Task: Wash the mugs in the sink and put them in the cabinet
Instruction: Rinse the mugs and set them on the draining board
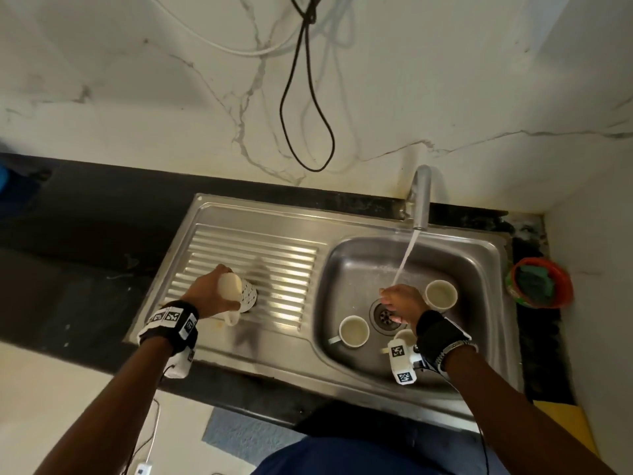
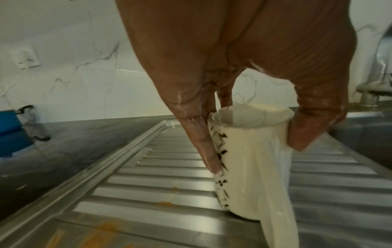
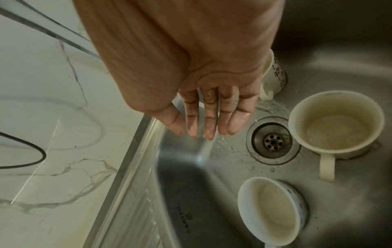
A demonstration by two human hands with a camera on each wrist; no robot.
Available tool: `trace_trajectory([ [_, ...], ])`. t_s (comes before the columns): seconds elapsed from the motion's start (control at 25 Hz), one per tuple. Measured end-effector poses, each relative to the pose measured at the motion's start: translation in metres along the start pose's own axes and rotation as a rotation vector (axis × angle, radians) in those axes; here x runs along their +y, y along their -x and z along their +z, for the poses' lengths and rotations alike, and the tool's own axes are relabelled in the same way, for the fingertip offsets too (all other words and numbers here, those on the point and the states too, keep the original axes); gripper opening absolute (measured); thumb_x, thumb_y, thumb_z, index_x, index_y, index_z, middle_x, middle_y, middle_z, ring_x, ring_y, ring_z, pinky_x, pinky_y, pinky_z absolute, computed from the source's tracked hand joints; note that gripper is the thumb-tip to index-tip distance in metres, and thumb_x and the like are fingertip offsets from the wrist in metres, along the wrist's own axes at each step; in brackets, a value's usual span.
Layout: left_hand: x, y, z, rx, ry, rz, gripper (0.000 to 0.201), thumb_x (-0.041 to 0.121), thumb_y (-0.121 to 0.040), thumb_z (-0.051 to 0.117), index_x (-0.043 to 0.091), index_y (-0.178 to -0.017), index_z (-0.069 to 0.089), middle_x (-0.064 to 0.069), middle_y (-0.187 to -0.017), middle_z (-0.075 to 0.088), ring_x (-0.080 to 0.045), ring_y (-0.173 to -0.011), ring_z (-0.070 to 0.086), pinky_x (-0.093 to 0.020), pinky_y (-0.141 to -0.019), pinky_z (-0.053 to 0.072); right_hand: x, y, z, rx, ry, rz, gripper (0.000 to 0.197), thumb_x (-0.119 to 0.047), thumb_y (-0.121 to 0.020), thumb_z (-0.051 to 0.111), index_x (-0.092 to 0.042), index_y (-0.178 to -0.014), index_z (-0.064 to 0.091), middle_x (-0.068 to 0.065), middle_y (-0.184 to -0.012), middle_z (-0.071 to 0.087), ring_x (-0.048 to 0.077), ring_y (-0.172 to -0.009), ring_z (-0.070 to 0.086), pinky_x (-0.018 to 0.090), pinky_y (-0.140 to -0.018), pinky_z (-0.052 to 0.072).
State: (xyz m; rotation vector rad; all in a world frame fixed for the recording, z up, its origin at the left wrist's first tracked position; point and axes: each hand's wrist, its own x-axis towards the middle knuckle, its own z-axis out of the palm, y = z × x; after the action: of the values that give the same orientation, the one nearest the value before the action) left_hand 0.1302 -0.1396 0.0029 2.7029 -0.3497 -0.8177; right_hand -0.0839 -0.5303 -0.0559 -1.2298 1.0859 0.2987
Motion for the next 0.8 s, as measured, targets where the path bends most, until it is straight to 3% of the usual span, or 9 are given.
trace_trajectory([
  [0.16, 0.000, -0.005, 0.002, -0.076, -0.019, 0.004, 0.082, 0.025, -0.064, 0.093, 0.022, -0.132, 0.047, -0.006, -0.126, 0.057, -0.029, -0.113, 0.059, -0.038, -0.083, 0.051, 0.000, 0.008, 0.000, 0.026, 0.005, 0.019, 0.014, -0.016, -0.101, 0.066, -0.014, -0.088, 0.061, 0.005, -0.077, 0.060, 0.015, -0.064, 0.053, 0.021, -0.050, 0.042],
  [0.24, 0.012, -0.003, 0.007, -0.037, -0.173, 0.030, 0.091, 0.044, -0.065, 0.090, 0.025, -0.142, 0.045, -0.008, -0.143, 0.052, -0.030, -0.126, 0.053, -0.046, -0.100, 0.050, 0.000, 0.012, 0.000, 0.025, 0.023, 0.036, 0.011, -0.017, -0.101, 0.065, -0.014, -0.092, 0.060, 0.007, -0.082, 0.061, 0.015, -0.065, 0.052, 0.023, -0.056, 0.041],
  [0.32, 0.039, 0.001, 0.020, 0.096, -0.366, 0.151, 0.092, 0.064, -0.070, 0.077, 0.028, -0.149, 0.044, -0.005, -0.154, 0.046, -0.030, -0.140, 0.045, -0.051, -0.115, 0.038, 0.002, 0.016, -0.002, 0.037, 0.037, 0.038, 0.009, -0.021, -0.102, 0.065, -0.013, -0.097, 0.061, 0.010, -0.093, 0.065, 0.016, -0.070, 0.055, 0.027, -0.064, 0.041],
  [0.4, 0.087, 0.007, 0.048, 0.124, -0.341, 0.305, 0.084, 0.067, -0.076, 0.064, 0.027, -0.148, 0.047, -0.006, -0.151, 0.051, -0.031, -0.138, 0.048, -0.047, -0.114, 0.037, 0.000, 0.024, -0.005, 0.027, 0.008, 0.066, 0.013, -0.020, -0.105, 0.058, -0.013, -0.094, 0.060, 0.007, -0.087, 0.067, 0.013, -0.068, 0.056, 0.028, -0.065, 0.039],
  [0.48, 0.139, 0.006, 0.093, -0.077, -0.330, 0.403, 0.075, 0.063, -0.083, 0.063, 0.022, -0.145, 0.049, -0.009, -0.143, 0.057, -0.033, -0.129, 0.056, -0.043, -0.106, 0.045, -0.004, 0.035, -0.010, -0.021, -0.069, 0.110, 0.022, -0.018, -0.109, 0.046, -0.015, -0.088, 0.055, 0.000, -0.066, 0.064, 0.009, -0.054, 0.057, 0.028, -0.065, 0.035],
  [0.52, 0.162, 0.003, 0.118, -0.213, -0.358, 0.405, 0.074, 0.061, -0.084, 0.065, 0.020, -0.143, 0.048, -0.010, -0.141, 0.058, -0.033, -0.126, 0.058, -0.041, -0.103, 0.048, -0.007, 0.041, -0.012, -0.017, -0.089, 0.105, 0.022, -0.016, -0.109, 0.045, -0.014, -0.090, 0.055, 0.000, -0.065, 0.063, 0.009, -0.054, 0.057, 0.028, -0.065, 0.036],
  [0.6, 0.195, -0.008, 0.163, -0.402, -0.430, 0.402, 0.076, 0.057, -0.083, 0.072, 0.016, -0.141, 0.044, -0.014, -0.140, 0.057, -0.035, -0.125, 0.059, -0.042, -0.099, 0.051, -0.007, 0.050, -0.019, 0.052, -0.087, 0.049, 0.010, -0.014, -0.107, 0.053, -0.009, -0.100, 0.058, 0.004, -0.077, 0.064, 0.014, -0.066, 0.058, 0.028, -0.062, 0.039],
  [0.8, 0.219, -0.015, 0.232, -0.482, -0.632, 0.404, 0.096, 0.053, -0.067, 0.083, 0.019, -0.145, 0.039, -0.013, -0.142, 0.051, -0.040, -0.130, 0.055, -0.047, -0.105, 0.050, 0.001, 0.066, -0.051, 0.158, -0.190, -0.064, 0.001, -0.010, -0.104, 0.059, -0.009, -0.103, 0.059, 0.010, -0.081, 0.059, 0.013, -0.063, 0.054, 0.017, -0.045, 0.042],
])
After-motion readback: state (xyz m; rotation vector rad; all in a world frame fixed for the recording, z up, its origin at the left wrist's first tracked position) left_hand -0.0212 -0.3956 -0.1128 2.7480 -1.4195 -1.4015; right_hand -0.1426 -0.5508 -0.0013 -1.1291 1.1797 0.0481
